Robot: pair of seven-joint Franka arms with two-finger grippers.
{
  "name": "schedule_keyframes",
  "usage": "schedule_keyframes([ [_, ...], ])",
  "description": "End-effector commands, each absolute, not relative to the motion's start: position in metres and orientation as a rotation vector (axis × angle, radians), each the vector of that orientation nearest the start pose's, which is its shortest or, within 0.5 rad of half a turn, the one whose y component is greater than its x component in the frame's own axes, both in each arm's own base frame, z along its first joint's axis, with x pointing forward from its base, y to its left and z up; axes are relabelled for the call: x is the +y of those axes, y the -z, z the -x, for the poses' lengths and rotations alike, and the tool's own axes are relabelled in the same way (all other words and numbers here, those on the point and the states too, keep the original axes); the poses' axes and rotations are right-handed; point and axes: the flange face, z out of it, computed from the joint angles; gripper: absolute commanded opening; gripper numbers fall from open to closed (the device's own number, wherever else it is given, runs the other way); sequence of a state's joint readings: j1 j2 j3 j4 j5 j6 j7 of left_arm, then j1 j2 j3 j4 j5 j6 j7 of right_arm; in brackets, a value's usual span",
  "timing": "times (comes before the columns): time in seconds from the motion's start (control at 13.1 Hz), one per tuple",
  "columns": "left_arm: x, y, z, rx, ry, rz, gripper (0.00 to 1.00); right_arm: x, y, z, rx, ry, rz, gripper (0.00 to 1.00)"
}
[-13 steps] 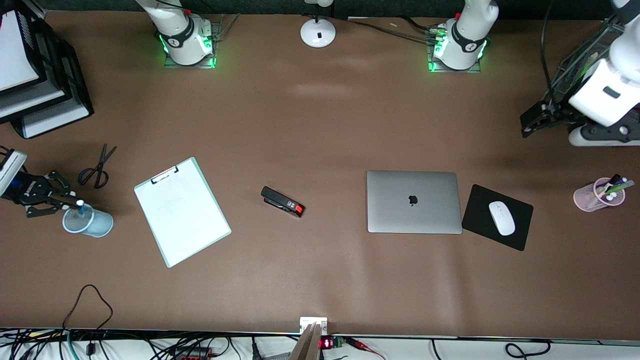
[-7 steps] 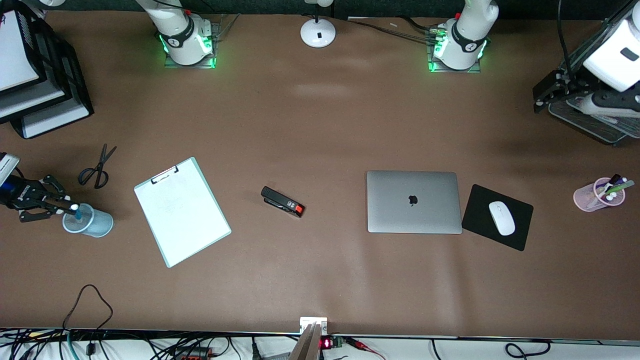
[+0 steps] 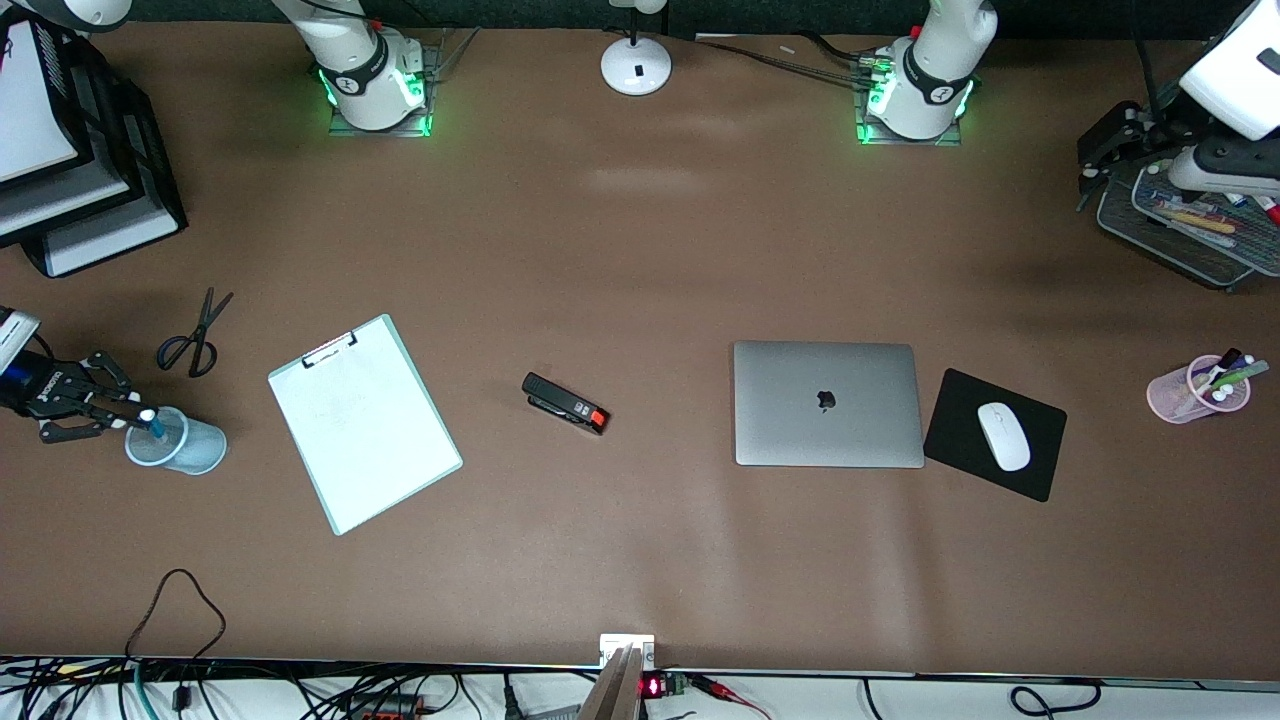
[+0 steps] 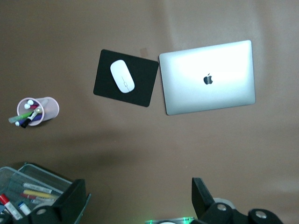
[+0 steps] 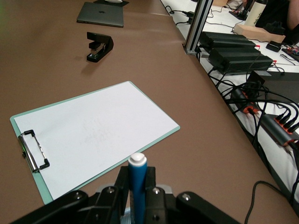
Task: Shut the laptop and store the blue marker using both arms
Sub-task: 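Lower the blue marker into the mesh cup and open the right gripper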
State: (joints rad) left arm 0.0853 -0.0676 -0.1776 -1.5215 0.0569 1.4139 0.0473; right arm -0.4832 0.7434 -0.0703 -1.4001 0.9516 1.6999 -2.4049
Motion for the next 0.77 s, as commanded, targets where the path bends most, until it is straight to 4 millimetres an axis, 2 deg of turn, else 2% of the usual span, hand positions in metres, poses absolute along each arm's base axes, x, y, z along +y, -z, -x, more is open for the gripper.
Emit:
schedule_keyframes([
  [0.0, -0.042, -0.672, -0.504, 0.265, -0.098, 3.075, 1.0, -0.303, -0.256, -0.636, -1.639, 1.108, 1.774, 0.01],
  [0.15, -0.036, -0.664, -0.504, 0.266, -0.121, 3.077, 1.0, -0.304, -0.25, -0.635, -1.632, 1.105, 1.774, 0.02],
  [0.23, -0.036, -0.666, -0.499, 0.264, -0.114, 3.079, 1.0, -0.305, -0.246, -0.634, -1.625, 1.102, 1.775, 0.02],
  [0.61, -0.033, -0.654, -0.494, 0.252, -0.088, 3.108, 1.0, -0.319, -0.226, -0.624, -1.604, 1.105, 1.788, 0.03],
  [0.69, -0.031, -0.652, -0.493, 0.245, -0.058, 3.107, 1.0, -0.319, -0.226, -0.624, -1.6, 1.105, 1.789, 0.2],
])
